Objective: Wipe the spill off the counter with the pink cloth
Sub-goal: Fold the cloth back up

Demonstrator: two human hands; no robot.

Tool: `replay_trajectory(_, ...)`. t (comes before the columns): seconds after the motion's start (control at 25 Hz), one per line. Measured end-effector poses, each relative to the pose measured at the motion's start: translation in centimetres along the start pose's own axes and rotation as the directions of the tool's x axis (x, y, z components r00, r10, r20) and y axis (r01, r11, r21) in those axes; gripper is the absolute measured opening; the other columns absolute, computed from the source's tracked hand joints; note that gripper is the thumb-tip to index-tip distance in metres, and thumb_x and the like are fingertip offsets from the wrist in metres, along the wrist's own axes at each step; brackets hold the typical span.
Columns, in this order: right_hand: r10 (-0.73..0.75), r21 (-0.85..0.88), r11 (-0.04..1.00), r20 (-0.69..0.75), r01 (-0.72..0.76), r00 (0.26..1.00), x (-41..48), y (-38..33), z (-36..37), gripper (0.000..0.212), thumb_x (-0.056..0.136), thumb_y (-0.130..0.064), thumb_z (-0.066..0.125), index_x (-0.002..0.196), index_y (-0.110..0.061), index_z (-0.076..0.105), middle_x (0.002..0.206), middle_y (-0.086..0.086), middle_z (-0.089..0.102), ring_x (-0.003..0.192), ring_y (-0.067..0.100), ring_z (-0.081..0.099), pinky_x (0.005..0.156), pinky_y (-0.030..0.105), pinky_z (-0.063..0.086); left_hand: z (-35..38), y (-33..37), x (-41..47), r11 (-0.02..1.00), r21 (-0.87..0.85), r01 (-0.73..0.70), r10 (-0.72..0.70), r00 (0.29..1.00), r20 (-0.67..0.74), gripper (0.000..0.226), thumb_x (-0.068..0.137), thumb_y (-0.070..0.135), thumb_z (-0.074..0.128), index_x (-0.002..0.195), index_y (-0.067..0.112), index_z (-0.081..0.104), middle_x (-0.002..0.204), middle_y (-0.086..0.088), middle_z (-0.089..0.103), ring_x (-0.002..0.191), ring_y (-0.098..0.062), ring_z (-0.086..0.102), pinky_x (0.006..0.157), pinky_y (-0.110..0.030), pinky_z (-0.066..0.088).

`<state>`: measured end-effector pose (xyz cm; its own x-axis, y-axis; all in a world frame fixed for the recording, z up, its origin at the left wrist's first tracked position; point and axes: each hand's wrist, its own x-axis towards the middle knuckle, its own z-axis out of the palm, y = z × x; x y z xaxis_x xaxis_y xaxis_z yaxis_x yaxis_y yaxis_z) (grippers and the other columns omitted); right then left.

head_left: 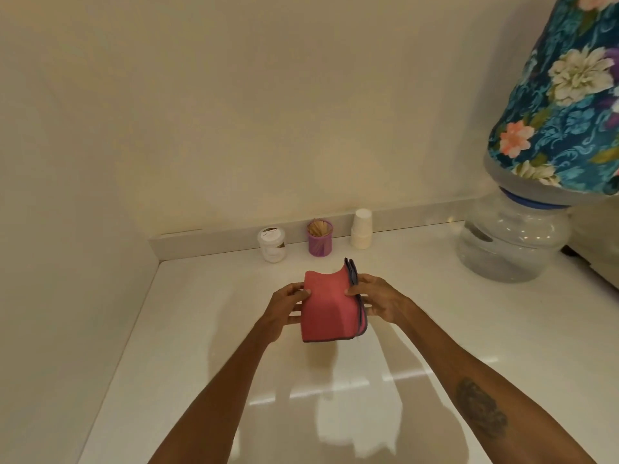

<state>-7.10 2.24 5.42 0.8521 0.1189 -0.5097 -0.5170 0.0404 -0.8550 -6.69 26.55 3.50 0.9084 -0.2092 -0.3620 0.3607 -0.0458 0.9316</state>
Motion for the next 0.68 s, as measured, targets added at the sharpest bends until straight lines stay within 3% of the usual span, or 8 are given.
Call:
replay_trajectory(0.24, -0.042, 0.021, 0.999, -0.070, 0.044, 0.997, 0.1, -1.6, -11.7, 0.047, 0.086, 0.001, 0.065, 0.129, -0.015, 0.062, 0.118, 0.007, 0.071, 0.100, 0.024, 0.069, 0.078, 0.036, 0.060, 10.8, 2.3, 4.8, 0.996, 0.082, -0.023, 0.023, 1.000, -0.003, 0.018, 0.092, 0.026, 0.062, 0.110, 0.021, 0.059, 0.097, -0.001, 0.066, 0.077, -0.016, 0.067, 0.057, -0.026, 0.055)
replay_trajectory(0.44, -0.069, -0.100, 0.994, -0.190, 0.051, 0.979, -0.3, -2.3, -20.0, 0.046, 0.086, 0.004, 0.057, 0.128, -0.016, 0.062, 0.115, 0.009, 0.072, 0.097, 0.024, 0.069, 0.077, 0.037, 0.059, 20.1, 1.8, 8.2, 0.986, 0.151, -0.072, 0.072, 0.997, 0.004, 0.023, 0.097, 0.024, 0.056, 0.115, 0.011, 0.052, 0.106, -0.004, 0.063, 0.082, -0.018, 0.063, 0.058, -0.027, 0.055)
replay_trajectory(0.56, -0.126, -0.231, 0.972, -0.311, 0.053, 0.942, -0.1, -2.6, -23.7, 0.047, 0.085, 0.006, 0.053, 0.127, -0.013, 0.064, 0.112, 0.012, 0.072, 0.094, 0.029, 0.069, 0.083, 0.043, 0.059, 25.1, 1.3, 9.7, 0.988, 0.135, -0.074, 0.076, 0.997, -0.014, 0.025, 0.097, 0.020, 0.054, 0.117, 0.008, 0.049, 0.116, -0.008, 0.060, 0.088, -0.022, 0.061, 0.062, -0.033, 0.057)
replay_trajectory(0.68, -0.201, -0.379, 0.925, -0.415, 0.032, 0.887, 0.9, -2.7, -27.1, 0.042, 0.088, 0.003, 0.054, 0.125, -0.013, 0.066, 0.111, 0.013, 0.072, 0.096, 0.033, 0.069, 0.084, 0.042, 0.057, 29.5, 1.0, 11.4, 0.985, 0.159, -0.072, 0.082, 0.995, -0.058, 0.024, 0.097, 0.019, 0.053, 0.117, 0.008, 0.049, 0.124, -0.010, 0.059, 0.097, -0.031, 0.064, 0.074, -0.049, 0.061)
